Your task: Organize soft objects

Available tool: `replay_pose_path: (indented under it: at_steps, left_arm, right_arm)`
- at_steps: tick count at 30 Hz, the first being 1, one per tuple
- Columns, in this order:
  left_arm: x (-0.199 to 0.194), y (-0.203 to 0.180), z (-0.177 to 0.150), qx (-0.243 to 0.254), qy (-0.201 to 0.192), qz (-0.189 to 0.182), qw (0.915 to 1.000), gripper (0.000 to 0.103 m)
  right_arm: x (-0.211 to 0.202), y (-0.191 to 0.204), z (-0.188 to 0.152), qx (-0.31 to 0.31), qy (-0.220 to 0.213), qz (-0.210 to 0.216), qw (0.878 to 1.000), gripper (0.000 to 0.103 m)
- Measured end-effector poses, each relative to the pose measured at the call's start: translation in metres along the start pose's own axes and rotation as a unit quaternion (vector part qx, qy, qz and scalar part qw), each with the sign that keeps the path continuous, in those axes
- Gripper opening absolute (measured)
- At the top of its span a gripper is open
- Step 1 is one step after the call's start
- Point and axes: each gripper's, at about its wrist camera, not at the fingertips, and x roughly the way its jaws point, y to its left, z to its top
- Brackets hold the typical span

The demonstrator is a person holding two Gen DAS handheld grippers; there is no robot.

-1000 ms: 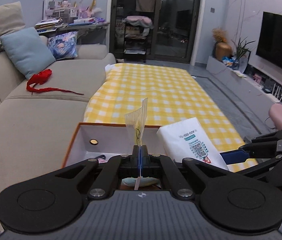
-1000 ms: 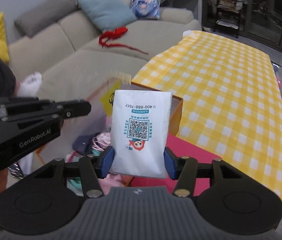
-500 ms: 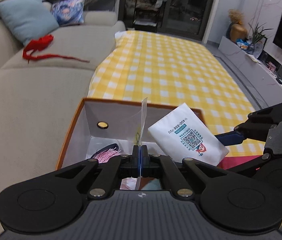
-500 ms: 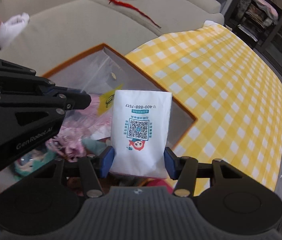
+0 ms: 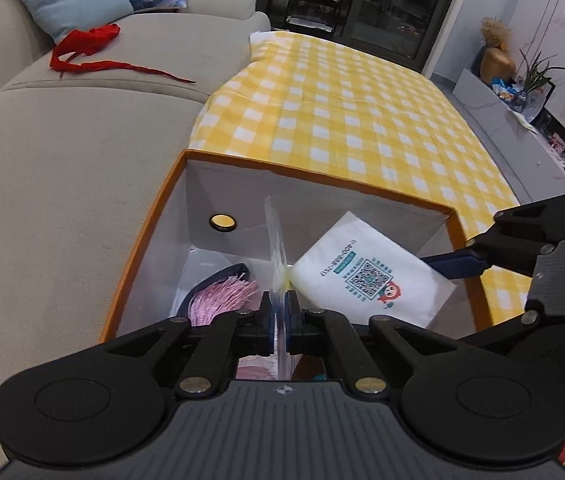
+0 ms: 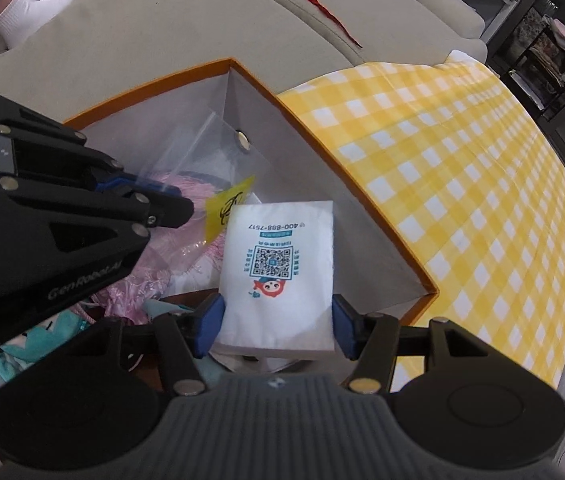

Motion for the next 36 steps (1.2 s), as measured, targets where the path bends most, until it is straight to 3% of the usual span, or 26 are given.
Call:
replay_pose_path:
  at_steps: [3,5,7,18,25,30,36]
  left_arm:
    - [-0.007,0.0,0.0,-0.005,-0.006,0.003,1.0,0.021]
    - [-0.013,-0.001,0.001,-0.015,-0.013,0.007,0.9998,0.043]
    - [-0.018,-0.001,0.001,-0.023,-0.02,0.01,0.9995,0.048]
    - [-0.061,-0.024,0.002,-0.016,-0.057,0.016,0.9981,0.054]
    - [-0.101,-0.06,-0.009,0.023,-0.117,-0.007,0.9928,0.061]
    - [-0.134,-0.093,-0.023,0.064,-0.173,-0.024,0.9825,0.063]
    - [-0.171,-0.136,-0.037,0.125,-0.252,-0.012,0.9596,0.064]
  right_arm:
    - [-0.001,0.002,-0.001,0.0,-0.002,-0.005,1.0,0.062]
    - [0.0,0.001,0.0,-0.003,-0.002,-0.012,1.0,0.07]
    - [-0.004,0.001,0.0,-0.004,-0.005,-0.023,1.0,0.071]
    - [-0.052,0.0,-0.013,-0.002,-0.039,-0.041,0.998,0.073]
    - [-0.115,0.002,-0.048,0.025,-0.092,-0.059,0.994,0.074]
    - [-0.157,0.001,-0.082,0.061,-0.128,-0.078,0.987,0.076]
    - [-0.209,-0.005,-0.131,0.134,-0.184,-0.097,0.969,0.08]
